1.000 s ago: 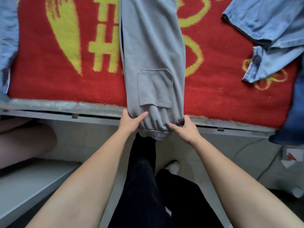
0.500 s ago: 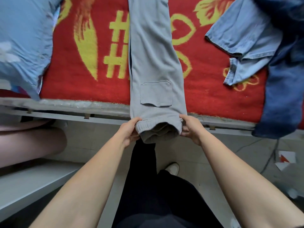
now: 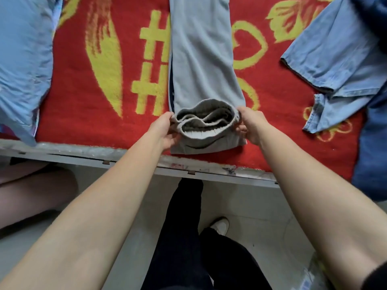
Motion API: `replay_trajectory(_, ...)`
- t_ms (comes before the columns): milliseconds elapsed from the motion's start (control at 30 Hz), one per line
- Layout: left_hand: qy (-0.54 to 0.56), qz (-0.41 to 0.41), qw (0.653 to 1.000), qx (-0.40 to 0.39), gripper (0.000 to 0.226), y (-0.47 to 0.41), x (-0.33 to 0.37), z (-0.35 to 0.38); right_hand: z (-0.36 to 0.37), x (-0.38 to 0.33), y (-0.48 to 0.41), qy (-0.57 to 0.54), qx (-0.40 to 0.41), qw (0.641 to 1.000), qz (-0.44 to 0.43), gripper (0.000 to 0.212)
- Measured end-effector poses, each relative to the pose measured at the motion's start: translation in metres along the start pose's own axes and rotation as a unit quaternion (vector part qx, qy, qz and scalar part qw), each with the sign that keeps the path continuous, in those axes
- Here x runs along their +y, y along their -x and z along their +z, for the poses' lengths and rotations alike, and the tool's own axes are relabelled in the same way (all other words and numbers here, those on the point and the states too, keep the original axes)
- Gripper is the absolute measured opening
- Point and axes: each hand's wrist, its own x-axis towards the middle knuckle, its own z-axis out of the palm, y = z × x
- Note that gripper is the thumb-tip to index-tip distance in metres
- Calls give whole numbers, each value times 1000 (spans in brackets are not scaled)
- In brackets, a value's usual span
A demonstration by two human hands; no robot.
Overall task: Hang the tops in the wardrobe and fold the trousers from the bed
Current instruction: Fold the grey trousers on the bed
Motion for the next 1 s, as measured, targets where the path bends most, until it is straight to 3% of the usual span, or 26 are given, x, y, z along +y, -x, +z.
replay_trajectory(133, 32, 60, 997, -30, 31, -42, 37, 14, 21, -31, -43, -20, 1, 1000, 21, 32)
replay_trajectory(200, -53, 96, 994, 14, 58, -62, 40, 17, 26, -34, -60, 16, 34, 999, 7, 38)
replay_trajectory(300, -199, 156, 959, 125, 71, -85, 28, 20, 21, -19, -78, 189, 115, 974, -52, 60)
replay_trajectory(367, -297, 153, 921, 199, 75, -94, 15, 18, 15, -5, -81, 257, 114, 959, -46, 90)
replay_trajectory(433, -324, 114, 915, 211, 82, -99, 4, 14, 10, 6, -82, 274, 87, 957, -29, 103)
replay_trajectory(567, -334, 93, 917, 195, 80, -109, -4, 8, -1, 15, -85, 240, 38, 970, -18, 96)
replay_trajectory(733, -254, 63, 960, 96, 69, -108, 8, 4, 1, 20, -77, 221, -23, 974, -37, 61)
replay_trajectory(833, -199, 61, 977, 35, 51, -99, 13, 3, 3, 19, -60, 185, -15, 982, -29, 50)
replay_trajectory(1000, -178, 57, 982, 21, 44, -63, -1, -3, -16, 33, -32, 168, 8, 985, -29, 44)
